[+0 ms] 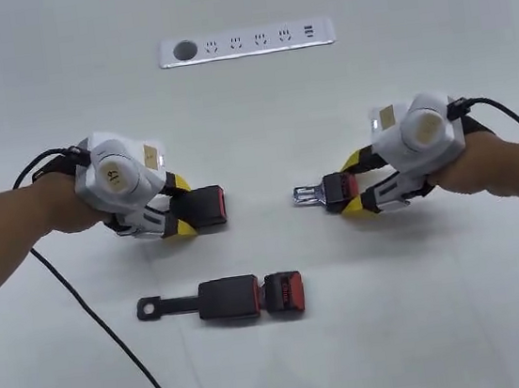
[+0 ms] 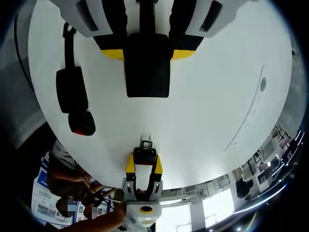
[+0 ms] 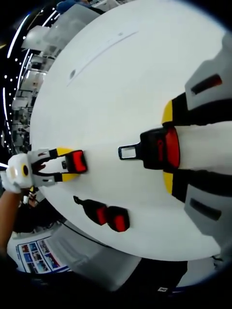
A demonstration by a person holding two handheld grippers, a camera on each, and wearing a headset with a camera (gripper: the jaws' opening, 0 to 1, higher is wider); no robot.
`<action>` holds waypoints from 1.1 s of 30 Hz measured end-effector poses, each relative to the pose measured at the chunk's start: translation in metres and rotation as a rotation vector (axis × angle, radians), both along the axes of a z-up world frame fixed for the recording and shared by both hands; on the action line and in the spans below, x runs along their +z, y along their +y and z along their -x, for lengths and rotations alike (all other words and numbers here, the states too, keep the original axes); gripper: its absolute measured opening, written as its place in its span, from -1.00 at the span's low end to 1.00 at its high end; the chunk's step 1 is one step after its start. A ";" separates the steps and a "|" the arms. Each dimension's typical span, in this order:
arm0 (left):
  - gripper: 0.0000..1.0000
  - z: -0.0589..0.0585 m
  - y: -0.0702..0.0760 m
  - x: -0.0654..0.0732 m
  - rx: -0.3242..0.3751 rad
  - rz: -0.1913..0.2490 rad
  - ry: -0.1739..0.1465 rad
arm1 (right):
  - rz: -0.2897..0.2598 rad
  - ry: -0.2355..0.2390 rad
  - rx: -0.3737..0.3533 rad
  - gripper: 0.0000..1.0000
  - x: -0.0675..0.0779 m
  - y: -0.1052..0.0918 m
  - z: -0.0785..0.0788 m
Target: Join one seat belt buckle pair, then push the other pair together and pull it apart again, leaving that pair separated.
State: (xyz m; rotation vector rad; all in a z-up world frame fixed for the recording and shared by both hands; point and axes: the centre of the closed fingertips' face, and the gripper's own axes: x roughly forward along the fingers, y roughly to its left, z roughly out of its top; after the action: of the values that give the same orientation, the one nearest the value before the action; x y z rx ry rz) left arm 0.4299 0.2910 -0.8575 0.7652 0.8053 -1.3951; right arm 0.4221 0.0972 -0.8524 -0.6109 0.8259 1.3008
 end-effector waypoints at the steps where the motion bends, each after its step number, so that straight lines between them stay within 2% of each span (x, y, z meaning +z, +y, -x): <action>1: -0.32 0.000 0.000 0.000 0.001 0.000 0.000 | 0.001 0.001 0.001 -0.30 0.000 -0.002 0.001; 8: -0.32 0.000 0.000 0.000 -0.005 -0.001 -0.003 | 0.001 0.013 -0.005 -0.29 0.000 -0.010 0.004; 11: -0.32 0.000 0.000 0.000 0.021 0.001 0.005 | 0.009 0.006 -0.027 -0.26 -0.001 -0.011 0.004; 13: -0.31 0.000 0.001 0.000 0.035 0.000 -0.004 | 0.014 -0.016 -0.046 0.02 0.000 -0.013 0.001; 14: -0.29 -0.002 0.002 0.001 0.067 -0.005 -0.011 | -0.022 -0.050 -0.078 0.17 0.005 -0.011 -0.003; 15: -0.22 -0.004 0.003 0.001 0.081 -0.015 -0.026 | -0.042 -0.046 -0.109 0.28 0.007 -0.011 -0.004; 16: -0.12 -0.004 0.003 0.003 0.089 -0.007 -0.041 | -0.064 -0.053 -0.148 0.30 0.011 -0.012 -0.007; 17: 0.00 -0.003 0.002 0.005 0.093 0.005 -0.041 | -0.073 -0.070 -0.166 0.31 0.013 -0.014 -0.009; 18: 0.14 0.000 -0.001 0.010 0.120 0.031 -0.025 | -0.078 -0.088 -0.195 0.34 0.015 -0.017 -0.011; 19: 0.21 0.000 -0.001 0.012 0.141 0.039 -0.023 | -0.079 -0.101 -0.225 0.35 0.016 -0.019 -0.013; 20: 0.25 -0.001 0.000 0.015 0.171 0.050 -0.032 | -0.083 -0.145 -0.257 0.35 0.020 -0.022 -0.018; 21: 0.28 -0.002 0.000 0.017 0.193 0.060 -0.038 | -0.094 -0.166 -0.274 0.37 0.023 -0.022 -0.020; 22: 0.32 -0.001 0.002 0.019 0.223 0.065 -0.034 | -0.118 -0.151 -0.315 0.39 0.025 -0.021 -0.020; 24: 0.44 0.000 0.004 0.022 0.260 0.079 -0.030 | -0.155 -0.150 -0.376 0.47 0.030 -0.021 -0.021; 25: 0.49 -0.001 0.004 0.026 0.273 0.100 -0.050 | -0.168 -0.161 -0.395 0.51 0.031 -0.020 -0.022; 26: 0.51 -0.002 0.003 0.030 0.297 0.120 -0.056 | -0.161 -0.166 -0.405 0.54 0.031 -0.021 -0.021; 27: 0.51 0.001 0.005 0.032 0.339 0.133 -0.033 | -0.157 -0.172 -0.427 0.56 0.032 -0.022 -0.020; 28: 0.51 0.002 0.006 0.034 0.368 0.138 -0.028 | -0.161 -0.177 -0.448 0.59 0.034 -0.022 -0.020; 30: 0.55 0.000 0.008 0.039 0.426 0.158 -0.046 | -0.191 -0.211 -0.508 0.67 0.039 -0.020 -0.024; 31: 0.55 0.003 0.012 0.038 0.469 0.139 -0.023 | -0.201 -0.218 -0.531 0.68 0.041 -0.021 -0.024; 32: 0.57 0.005 0.015 0.039 0.533 0.138 0.001 | -0.215 -0.220 -0.565 0.68 0.043 -0.021 -0.022; 33: 0.58 0.005 0.013 0.043 0.544 0.162 -0.009 | -0.230 -0.230 -0.590 0.68 0.045 -0.021 -0.022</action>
State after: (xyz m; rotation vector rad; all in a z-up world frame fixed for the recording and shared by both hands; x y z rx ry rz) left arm 0.4246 0.3041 -0.8148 0.3844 0.8069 -0.9509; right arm 0.4445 0.0760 -0.8073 -0.2901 0.5924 0.7533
